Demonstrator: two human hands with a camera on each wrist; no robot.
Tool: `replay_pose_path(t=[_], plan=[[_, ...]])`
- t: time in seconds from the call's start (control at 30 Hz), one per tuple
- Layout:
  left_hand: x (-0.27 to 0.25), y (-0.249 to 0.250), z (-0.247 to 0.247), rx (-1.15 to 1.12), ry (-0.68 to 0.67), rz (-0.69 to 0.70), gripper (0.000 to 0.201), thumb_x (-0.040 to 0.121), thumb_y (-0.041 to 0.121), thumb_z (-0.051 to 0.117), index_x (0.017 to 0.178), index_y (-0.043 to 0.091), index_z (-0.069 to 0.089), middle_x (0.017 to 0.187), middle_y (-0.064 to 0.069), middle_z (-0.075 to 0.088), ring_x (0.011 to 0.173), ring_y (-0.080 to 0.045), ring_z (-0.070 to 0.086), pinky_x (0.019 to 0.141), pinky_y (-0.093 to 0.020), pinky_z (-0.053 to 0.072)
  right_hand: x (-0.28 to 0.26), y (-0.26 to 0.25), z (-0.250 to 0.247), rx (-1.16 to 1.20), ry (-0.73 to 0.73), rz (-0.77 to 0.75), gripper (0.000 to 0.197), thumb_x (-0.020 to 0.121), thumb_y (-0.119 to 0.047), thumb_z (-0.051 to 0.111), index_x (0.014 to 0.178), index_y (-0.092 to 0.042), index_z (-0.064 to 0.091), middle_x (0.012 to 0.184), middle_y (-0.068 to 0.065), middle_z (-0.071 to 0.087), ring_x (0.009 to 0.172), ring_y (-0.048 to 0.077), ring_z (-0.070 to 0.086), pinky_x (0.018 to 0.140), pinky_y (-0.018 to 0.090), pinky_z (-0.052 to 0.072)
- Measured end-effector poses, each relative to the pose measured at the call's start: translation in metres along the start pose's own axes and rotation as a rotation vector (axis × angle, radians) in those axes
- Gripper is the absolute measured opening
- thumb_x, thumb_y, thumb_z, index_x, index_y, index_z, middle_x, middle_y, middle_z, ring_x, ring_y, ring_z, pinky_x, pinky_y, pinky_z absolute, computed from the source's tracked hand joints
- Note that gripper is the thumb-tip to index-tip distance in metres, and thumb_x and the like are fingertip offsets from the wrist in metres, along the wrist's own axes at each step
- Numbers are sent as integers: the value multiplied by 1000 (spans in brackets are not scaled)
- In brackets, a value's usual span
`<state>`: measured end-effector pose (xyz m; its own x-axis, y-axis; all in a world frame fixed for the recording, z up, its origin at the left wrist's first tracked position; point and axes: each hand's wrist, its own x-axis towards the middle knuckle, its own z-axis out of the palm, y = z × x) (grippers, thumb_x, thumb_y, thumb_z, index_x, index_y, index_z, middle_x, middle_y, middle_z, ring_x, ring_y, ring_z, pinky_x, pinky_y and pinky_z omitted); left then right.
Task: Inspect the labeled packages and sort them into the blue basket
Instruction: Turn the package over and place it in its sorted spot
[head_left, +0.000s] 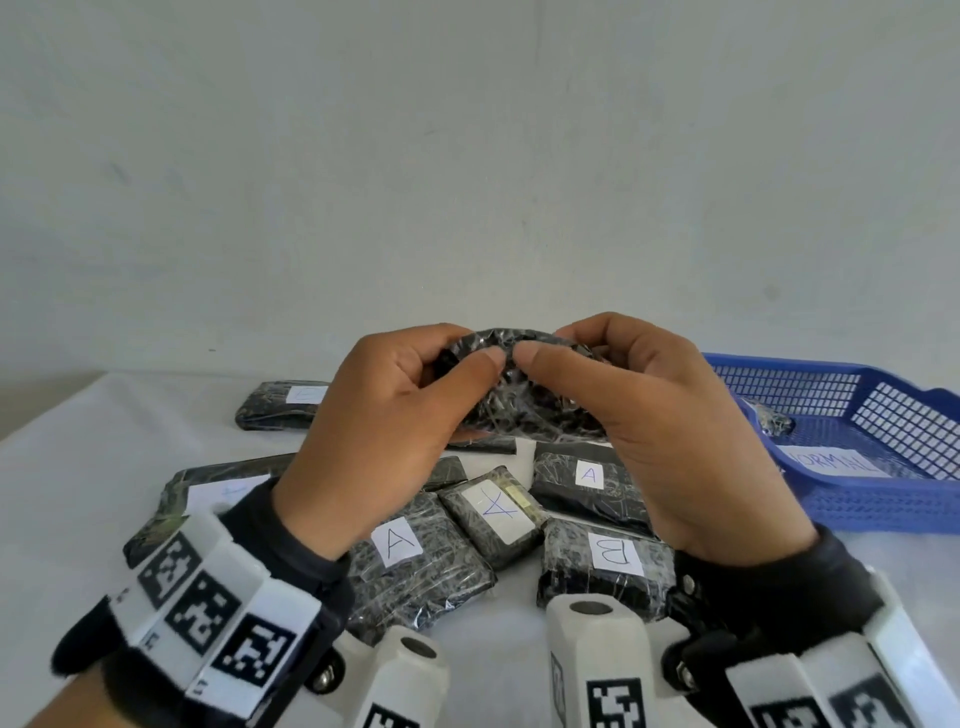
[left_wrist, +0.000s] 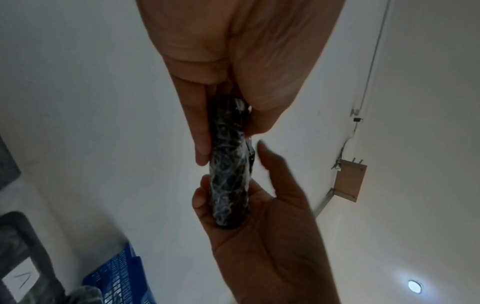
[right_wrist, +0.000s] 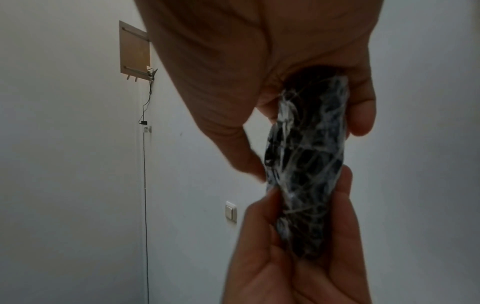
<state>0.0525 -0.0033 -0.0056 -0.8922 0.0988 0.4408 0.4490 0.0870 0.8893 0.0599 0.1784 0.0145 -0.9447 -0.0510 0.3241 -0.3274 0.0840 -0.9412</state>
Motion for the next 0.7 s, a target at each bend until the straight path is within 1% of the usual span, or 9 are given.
replay_pose_path(t=[0.1, 0.13, 0.2, 0.27, 0.3, 0.43, 0.5, 0.6, 0.7], plan=[[0, 0, 0, -87, -51, -90, 15, 98, 20, 67, 98, 14, 81, 96, -16, 79, 91, -27, 78, 73, -31, 64, 1, 3, 4, -54, 91, -21, 24, 83, -24, 83, 88, -5, 69, 73, 10, 75, 62, 14, 68, 58, 25, 54], [0, 1, 1, -106, -64, -112, 15, 97, 12, 66, 99, 13, 80, 95, -12, 80, 88, -21, 79, 71, -26, 63, 1, 5, 6, -79, 110, -29, 24, 84, -23, 83, 87, -4, 68, 73, 13, 74, 61, 17, 67, 56, 31, 55], [0, 0, 0, -101, -45, -106, 18, 96, 5, 65, 97, 15, 80, 91, -8, 81, 84, -17, 79, 70, -24, 62, 1, 6, 9, -121, 117, -37, 22, 85, -24, 82, 90, -7, 68, 79, 16, 75, 65, 30, 70, 62, 48, 59], [2, 0, -1, -107, -24, -95, 18, 96, 6, 66, 96, 16, 81, 90, -7, 80, 85, -16, 78, 71, -24, 62, -1, 5, 9, -114, 85, -34, 22, 85, -26, 83, 94, -11, 69, 84, 13, 77, 79, 37, 75, 74, 54, 63], [3, 0, -2, -117, -20, -100, 16, 95, 8, 66, 96, 16, 81, 91, -9, 80, 87, -17, 78, 72, -26, 62, -1, 4, 8, -104, 71, -36, 22, 86, -25, 84, 94, -11, 69, 85, 12, 78, 81, 37, 76, 76, 52, 63], [1, 2, -1, -145, -25, -97, 13, 93, 17, 69, 98, 15, 81, 96, -13, 79, 87, -15, 76, 71, -27, 63, 0, 4, 4, -81, 85, -69, 20, 86, -20, 85, 92, -9, 71, 82, 9, 78, 71, 25, 76, 68, 34, 62], [3, 2, -4, -163, 1, -75, 13, 92, 15, 69, 99, 14, 80, 94, -9, 80, 86, -14, 77, 71, -27, 64, 2, 4, 3, -45, 42, -65, 19, 87, -22, 84, 100, -11, 73, 88, 7, 80, 80, 23, 78, 75, 34, 63], [8, 4, -11, -291, 57, -118, 15, 84, 21, 69, 92, 14, 80, 92, -6, 81, 84, -14, 78, 67, -26, 64, 5, 3, -5, 262, -32, -24, 43, 82, -20, 82, 121, -6, 67, 100, 9, 79, 90, 20, 77, 85, 31, 61], [9, 9, -19, -371, 41, -156, 13, 86, 17, 68, 88, 13, 80, 93, -7, 81, 84, -14, 77, 63, -24, 62, 6, 0, -9, 402, -69, -8, 35, 86, -19, 72, 114, 2, 69, 103, 17, 77, 94, 24, 74, 85, 36, 64]])
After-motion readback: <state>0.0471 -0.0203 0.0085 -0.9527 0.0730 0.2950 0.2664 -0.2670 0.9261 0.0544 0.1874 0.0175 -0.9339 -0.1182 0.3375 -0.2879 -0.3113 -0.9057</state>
